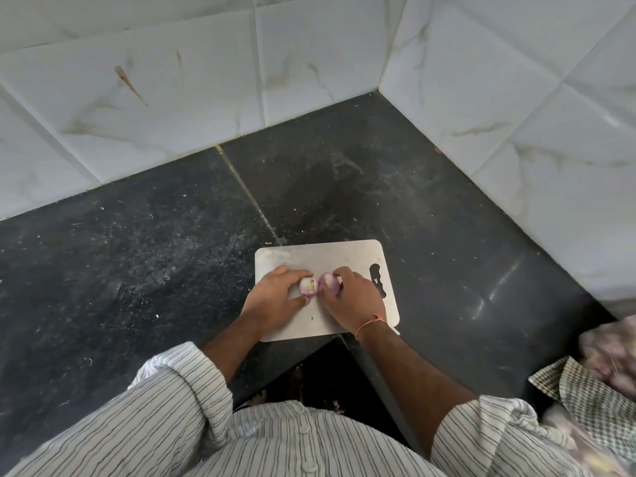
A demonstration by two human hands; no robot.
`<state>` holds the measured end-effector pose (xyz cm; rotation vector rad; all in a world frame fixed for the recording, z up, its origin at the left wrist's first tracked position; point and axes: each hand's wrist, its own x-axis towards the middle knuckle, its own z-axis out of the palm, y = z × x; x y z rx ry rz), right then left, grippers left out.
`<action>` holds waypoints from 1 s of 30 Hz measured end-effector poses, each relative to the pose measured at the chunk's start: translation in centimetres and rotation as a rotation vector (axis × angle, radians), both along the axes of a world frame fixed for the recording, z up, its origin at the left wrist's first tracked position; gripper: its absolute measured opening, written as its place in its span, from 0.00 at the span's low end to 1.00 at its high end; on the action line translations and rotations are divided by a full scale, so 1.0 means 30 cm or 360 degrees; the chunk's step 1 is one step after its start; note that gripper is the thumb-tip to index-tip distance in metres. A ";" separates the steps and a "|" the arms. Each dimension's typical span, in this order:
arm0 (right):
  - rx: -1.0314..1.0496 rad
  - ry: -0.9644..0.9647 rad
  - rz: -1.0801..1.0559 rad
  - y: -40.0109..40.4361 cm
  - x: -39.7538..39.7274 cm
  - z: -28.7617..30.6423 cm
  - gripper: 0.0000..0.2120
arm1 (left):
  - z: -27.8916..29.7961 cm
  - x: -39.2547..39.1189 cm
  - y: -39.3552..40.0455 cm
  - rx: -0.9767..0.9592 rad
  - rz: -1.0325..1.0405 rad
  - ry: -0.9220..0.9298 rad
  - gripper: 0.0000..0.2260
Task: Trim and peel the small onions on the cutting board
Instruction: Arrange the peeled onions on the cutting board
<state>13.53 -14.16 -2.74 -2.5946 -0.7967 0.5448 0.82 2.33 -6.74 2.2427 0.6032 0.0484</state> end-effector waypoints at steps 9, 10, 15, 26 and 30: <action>-0.0196 -0.0021 0.0038 -0.271 0.060 0.021 0.30 | -0.014 -0.001 0.021 -0.0100 -0.0015 0.0113 0.39; -0.0201 -0.0032 0.0001 -0.328 0.060 0.019 0.26 | -0.016 0.000 0.022 -0.0108 -0.0018 0.0113 0.39; -0.0342 0.0027 -0.0074 -0.533 0.030 -0.001 0.19 | -0.033 0.009 0.034 -0.0130 -0.0036 0.0135 0.39; -0.0136 0.0081 -0.0392 -0.403 0.014 0.057 0.08 | -0.047 0.021 0.037 -0.0130 -0.0056 0.0152 0.40; -0.0101 0.0226 -0.0483 -0.300 0.045 0.062 0.10 | -0.061 0.035 0.053 -0.0088 -0.0114 0.0144 0.42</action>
